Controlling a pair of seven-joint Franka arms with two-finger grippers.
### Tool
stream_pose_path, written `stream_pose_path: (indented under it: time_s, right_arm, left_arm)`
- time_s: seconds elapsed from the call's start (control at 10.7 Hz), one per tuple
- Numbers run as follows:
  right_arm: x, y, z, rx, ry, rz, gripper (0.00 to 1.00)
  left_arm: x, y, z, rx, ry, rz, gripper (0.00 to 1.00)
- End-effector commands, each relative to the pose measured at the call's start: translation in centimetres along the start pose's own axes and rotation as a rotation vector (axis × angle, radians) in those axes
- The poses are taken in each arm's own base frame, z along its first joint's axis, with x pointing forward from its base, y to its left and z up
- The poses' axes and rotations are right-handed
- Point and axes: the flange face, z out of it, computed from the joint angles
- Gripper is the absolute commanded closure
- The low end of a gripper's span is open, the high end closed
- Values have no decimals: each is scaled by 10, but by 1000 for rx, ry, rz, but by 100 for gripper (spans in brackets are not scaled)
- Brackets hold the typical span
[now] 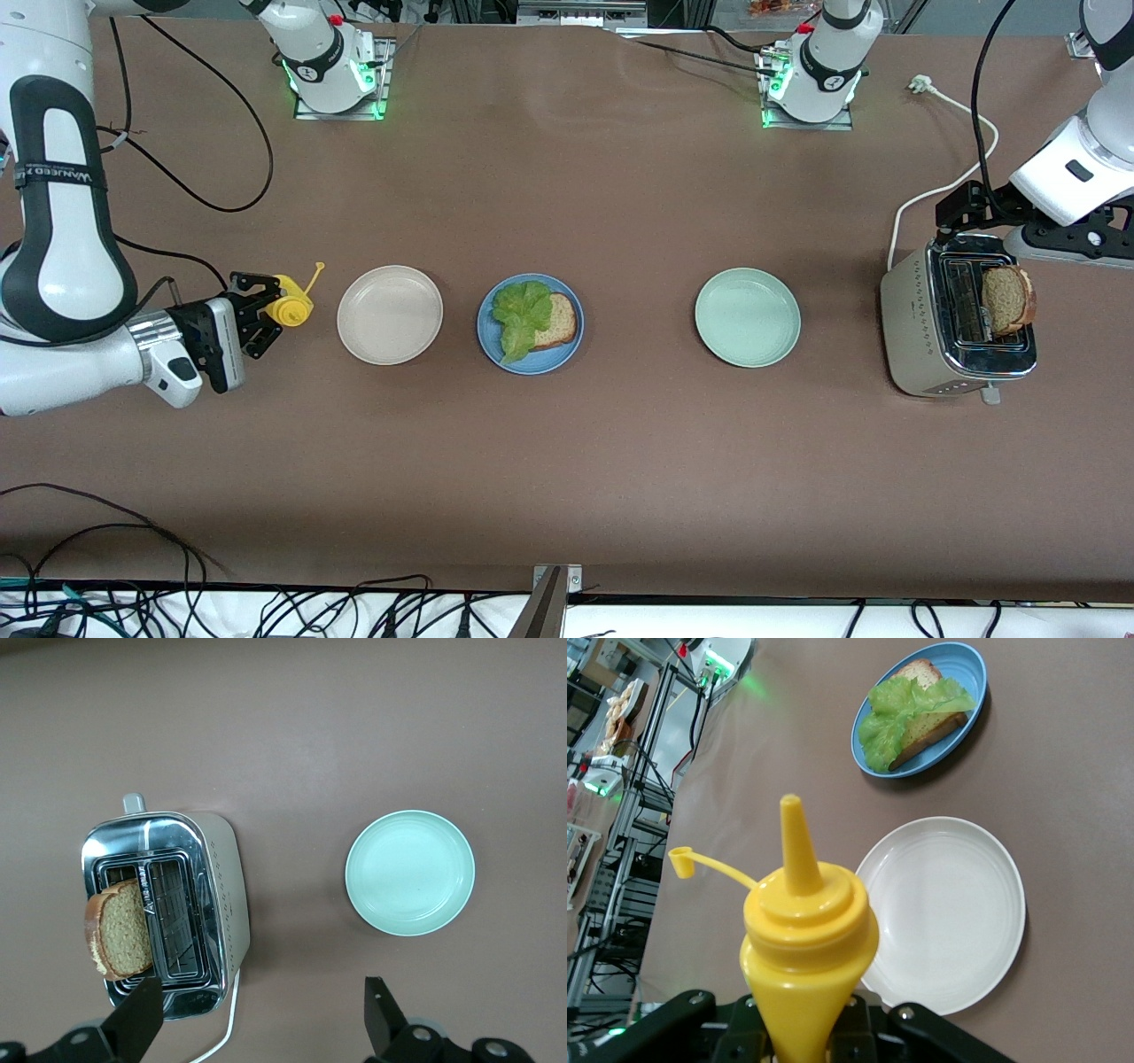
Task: Make sandwich in blue plate with both arms
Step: 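Move the yellow bottle away beside the white plate with the right gripper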
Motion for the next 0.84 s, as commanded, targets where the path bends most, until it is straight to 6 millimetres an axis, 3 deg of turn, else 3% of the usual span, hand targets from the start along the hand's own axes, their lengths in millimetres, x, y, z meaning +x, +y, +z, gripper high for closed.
stream_pose_path:
  time_s: [0.0, 0.37, 0.75]
  right_arm:
    - [-17, 8, 7, 11, 58, -112, 96]
    - [-42, 36, 27, -6, 85, -235, 96]
    - [-71, 63, 50, -6, 158, -353, 96]
  left_arm:
    - [3, -7, -1, 15, 9, 5, 0]
    - [8, -9, 6, 17, 10, 3, 0]
    - [21, -24, 27, 21, 16, -17, 0]
